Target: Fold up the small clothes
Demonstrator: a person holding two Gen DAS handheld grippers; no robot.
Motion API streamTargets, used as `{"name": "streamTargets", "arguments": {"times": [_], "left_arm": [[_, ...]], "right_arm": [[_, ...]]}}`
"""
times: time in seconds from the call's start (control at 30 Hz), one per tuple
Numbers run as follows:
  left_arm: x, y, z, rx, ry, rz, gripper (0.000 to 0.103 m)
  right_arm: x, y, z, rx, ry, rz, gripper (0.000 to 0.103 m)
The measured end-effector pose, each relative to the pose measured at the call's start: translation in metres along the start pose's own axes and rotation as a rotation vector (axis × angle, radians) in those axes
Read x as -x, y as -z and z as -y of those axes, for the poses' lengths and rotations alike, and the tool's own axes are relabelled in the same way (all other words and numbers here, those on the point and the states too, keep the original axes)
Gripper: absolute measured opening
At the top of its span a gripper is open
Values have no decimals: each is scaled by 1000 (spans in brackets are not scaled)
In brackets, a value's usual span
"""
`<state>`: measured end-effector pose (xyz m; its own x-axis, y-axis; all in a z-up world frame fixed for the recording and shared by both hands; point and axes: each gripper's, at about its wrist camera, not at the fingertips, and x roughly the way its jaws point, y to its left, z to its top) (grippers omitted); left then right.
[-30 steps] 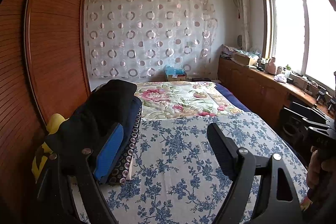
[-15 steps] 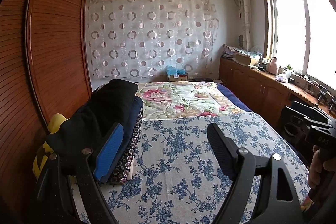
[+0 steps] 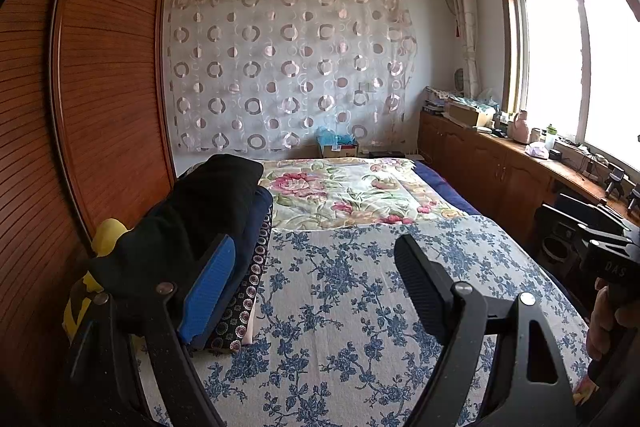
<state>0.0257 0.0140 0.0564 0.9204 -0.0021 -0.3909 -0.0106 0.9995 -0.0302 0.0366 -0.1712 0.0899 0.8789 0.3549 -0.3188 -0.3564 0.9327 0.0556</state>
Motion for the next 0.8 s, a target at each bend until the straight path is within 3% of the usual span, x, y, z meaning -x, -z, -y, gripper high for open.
{"name": "streamTargets", "arguments": {"times": [0.8], "left_arm": [[-1, 2, -1, 0, -1, 0, 83]], "right_arm": [[1, -2, 12, 4, -10, -7, 79]]}}
